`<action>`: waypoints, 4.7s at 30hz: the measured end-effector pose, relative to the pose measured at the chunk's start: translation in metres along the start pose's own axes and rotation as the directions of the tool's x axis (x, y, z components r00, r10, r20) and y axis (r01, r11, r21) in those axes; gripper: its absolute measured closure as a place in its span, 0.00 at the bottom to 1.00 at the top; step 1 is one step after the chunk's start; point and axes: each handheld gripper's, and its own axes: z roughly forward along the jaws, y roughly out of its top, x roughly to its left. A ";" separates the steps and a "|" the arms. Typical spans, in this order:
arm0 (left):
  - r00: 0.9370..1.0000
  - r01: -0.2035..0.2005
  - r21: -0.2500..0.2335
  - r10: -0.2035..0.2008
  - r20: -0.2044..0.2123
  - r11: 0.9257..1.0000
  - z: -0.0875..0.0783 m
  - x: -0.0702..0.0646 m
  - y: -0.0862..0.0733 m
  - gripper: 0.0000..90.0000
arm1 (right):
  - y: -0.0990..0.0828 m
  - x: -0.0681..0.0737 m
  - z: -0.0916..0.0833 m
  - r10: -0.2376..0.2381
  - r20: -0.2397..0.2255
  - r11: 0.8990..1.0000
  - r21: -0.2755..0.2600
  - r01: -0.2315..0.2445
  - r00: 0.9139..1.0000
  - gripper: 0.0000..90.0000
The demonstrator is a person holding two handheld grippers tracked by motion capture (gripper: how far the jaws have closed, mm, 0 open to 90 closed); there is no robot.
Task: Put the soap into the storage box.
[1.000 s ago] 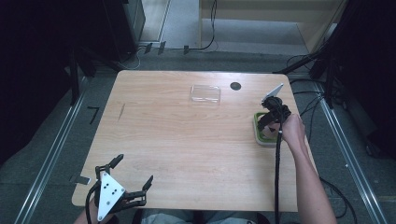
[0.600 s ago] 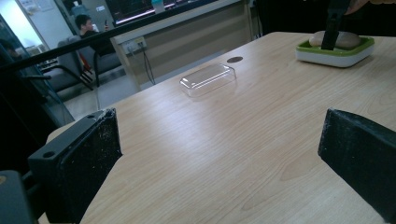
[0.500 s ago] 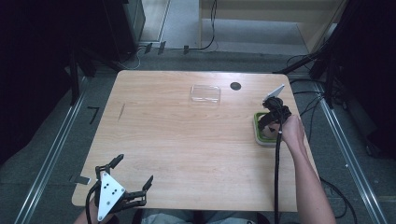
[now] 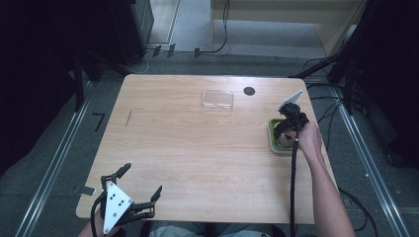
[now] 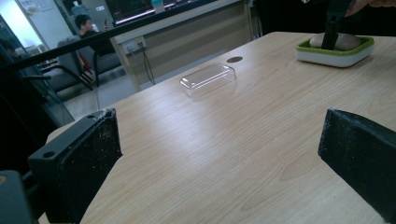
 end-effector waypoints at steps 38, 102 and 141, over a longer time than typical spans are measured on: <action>1.000 0.000 -0.001 0.000 0.000 1.000 0.000 0.000 0.000 0.00 | 0.001 0.000 0.004 0.013 0.008 1.000 0.009 -0.013 1.000 0.37; 1.000 -0.002 -0.002 0.002 0.004 1.000 0.000 0.000 0.000 0.00 | -0.009 0.054 -0.034 -0.194 -0.037 0.981 0.019 0.195 0.980 0.11; 1.000 -0.006 0.003 0.006 0.000 1.000 0.000 -0.001 0.000 0.00 | -0.100 0.149 -0.019 -0.467 -0.060 0.882 0.037 0.469 0.882 0.08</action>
